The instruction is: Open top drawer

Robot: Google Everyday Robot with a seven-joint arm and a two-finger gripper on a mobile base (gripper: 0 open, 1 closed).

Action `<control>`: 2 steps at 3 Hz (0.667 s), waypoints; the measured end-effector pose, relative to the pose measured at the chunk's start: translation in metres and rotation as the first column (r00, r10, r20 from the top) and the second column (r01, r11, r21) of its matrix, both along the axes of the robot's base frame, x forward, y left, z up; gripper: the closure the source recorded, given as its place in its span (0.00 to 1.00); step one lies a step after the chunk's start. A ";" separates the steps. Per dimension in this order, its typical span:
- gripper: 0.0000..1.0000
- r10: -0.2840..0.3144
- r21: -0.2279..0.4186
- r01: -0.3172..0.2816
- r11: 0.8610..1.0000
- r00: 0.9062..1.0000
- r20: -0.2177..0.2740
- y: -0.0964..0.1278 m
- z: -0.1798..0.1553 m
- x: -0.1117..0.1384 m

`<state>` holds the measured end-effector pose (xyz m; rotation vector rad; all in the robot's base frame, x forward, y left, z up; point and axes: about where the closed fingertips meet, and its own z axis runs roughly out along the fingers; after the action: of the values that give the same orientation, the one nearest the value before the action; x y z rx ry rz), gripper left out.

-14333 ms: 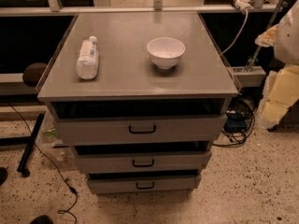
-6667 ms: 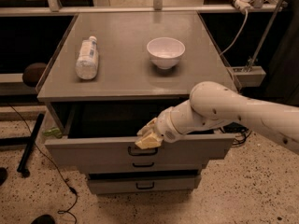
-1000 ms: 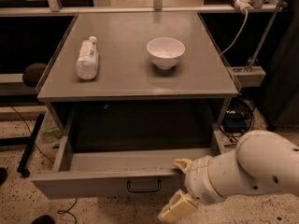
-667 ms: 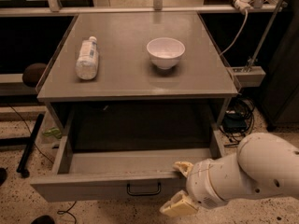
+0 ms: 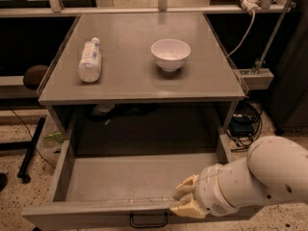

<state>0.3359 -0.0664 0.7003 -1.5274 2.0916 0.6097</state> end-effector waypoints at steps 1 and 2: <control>0.87 0.002 -0.007 -0.002 1.000 1.000 -0.003 -0.002 -0.002 -0.006; 0.64 0.002 -0.007 -0.002 1.000 1.000 -0.003 -0.002 -0.002 -0.006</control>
Offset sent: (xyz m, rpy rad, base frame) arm -0.0058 -0.0018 -0.0033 -0.0072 0.0028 0.0016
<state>0.3301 -0.0682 0.6980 -1.5333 2.0970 0.6059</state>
